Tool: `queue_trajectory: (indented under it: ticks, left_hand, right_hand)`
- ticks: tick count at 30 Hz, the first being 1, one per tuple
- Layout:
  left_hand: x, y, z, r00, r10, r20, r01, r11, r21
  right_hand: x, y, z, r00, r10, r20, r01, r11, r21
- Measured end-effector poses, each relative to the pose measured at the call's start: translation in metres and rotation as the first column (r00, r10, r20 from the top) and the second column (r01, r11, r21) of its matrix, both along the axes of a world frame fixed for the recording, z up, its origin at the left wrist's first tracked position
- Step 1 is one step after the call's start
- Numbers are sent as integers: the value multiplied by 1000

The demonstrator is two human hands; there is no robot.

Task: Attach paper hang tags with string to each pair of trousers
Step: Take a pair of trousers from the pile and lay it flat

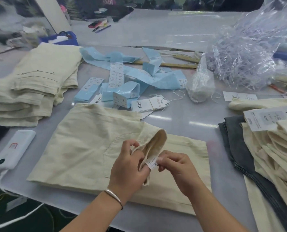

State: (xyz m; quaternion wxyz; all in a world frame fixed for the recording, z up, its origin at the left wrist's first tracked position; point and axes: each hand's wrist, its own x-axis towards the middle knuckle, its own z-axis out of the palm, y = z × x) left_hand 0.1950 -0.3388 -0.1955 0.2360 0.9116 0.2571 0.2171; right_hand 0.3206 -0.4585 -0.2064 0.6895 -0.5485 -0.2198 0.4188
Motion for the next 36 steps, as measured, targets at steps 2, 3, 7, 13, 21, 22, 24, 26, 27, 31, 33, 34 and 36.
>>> queue_trajectory:
  ticks: [2,3,7,13,21,22,24,26,27,31,33,34,36]
  left_hand:
    - [-5,2,5,996,22,83,-23,1000,2]
    - [-7,3,7,995,27,100,-27,1000,-8]
    - [-17,8,5,997,-36,65,44,992,-120]
    - [-24,32,-5,996,32,83,-6,956,-293]
    - [-58,127,-17,906,391,-163,-423,851,-310]
    - [-68,145,-17,883,437,-172,-470,829,-304]
    - [-85,188,-13,835,526,-162,-549,774,-314]
    - [-93,234,-5,789,604,-113,-601,721,-344]
    - [-94,256,-1,766,638,-83,-621,700,-353]
    - [-69,339,8,732,681,18,-621,678,-394]
    - [-40,377,5,758,651,28,-581,695,-423]
    - [-23,396,1,774,633,-2,-570,696,-437]
    - [10,424,-10,803,589,-93,-559,690,-460]
  right_hand:
    - [-3,1,9,998,31,60,-33,999,28]
    - [-4,2,13,996,46,73,-49,998,34]
    - [-4,6,24,986,76,146,-62,993,-96]
    - [8,34,38,928,-119,354,205,954,-217]
    - [-18,130,34,909,346,232,-207,859,-469]
    - [-23,145,33,908,359,218,-223,852,-474]
    - [-31,178,31,900,385,205,-242,832,-499]
    - [-38,213,31,882,419,217,-250,805,-539]
    - [-41,232,32,870,434,233,-249,795,-554]
    - [-56,300,35,852,421,310,-194,805,-561]
    - [-59,327,33,859,397,323,-169,816,-553]
    - [-59,340,32,864,388,320,-163,818,-552]
    - [-56,359,30,885,363,292,-155,821,-550]
